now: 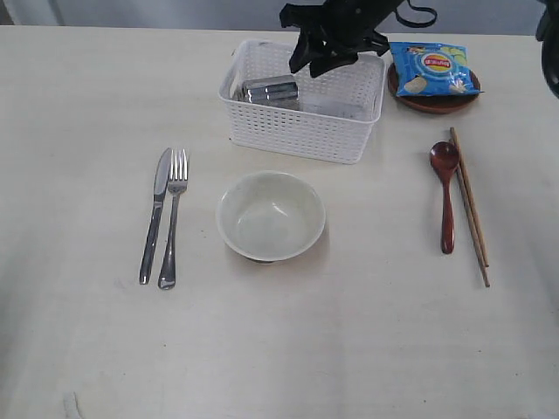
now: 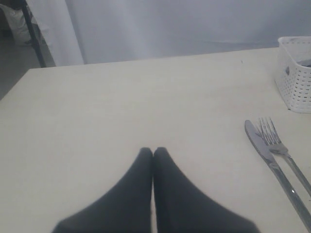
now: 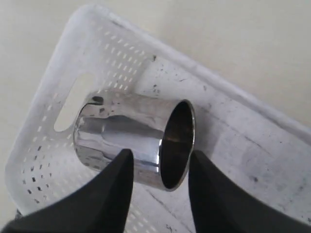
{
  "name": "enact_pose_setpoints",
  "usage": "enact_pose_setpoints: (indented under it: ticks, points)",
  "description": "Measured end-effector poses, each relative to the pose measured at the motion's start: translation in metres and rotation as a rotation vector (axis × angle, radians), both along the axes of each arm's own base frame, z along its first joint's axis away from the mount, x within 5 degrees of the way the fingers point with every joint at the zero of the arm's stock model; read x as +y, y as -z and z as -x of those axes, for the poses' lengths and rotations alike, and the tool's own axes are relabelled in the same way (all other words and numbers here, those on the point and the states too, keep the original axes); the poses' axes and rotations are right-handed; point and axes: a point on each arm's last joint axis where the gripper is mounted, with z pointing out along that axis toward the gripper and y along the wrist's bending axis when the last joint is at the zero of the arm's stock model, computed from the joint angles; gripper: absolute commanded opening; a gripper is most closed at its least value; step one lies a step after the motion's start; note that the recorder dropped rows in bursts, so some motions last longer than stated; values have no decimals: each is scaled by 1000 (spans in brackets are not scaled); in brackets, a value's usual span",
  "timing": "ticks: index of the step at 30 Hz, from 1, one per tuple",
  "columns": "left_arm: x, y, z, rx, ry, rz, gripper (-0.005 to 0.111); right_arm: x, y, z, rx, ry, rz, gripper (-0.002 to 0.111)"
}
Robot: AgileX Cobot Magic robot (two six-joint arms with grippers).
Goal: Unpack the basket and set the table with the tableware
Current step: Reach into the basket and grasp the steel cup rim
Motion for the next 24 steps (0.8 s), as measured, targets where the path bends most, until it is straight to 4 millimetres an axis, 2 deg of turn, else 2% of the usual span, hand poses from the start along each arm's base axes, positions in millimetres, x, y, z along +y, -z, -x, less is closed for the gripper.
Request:
enact_pose_setpoints:
  ticks: [3,7,17,24]
  points:
    - [0,0,0,0,0,0,0,-7,0,-4,20,11,-87,37]
    - [0,0,0,0,0,0,0,-8,11,-7,64,5,-190,37]
    - [0,0,0,0,0,0,0,-6,30,-7,108,-4,-194,37]
    - [0,0,0,0,0,0,0,12,43,-1,136,-37,-193,37]
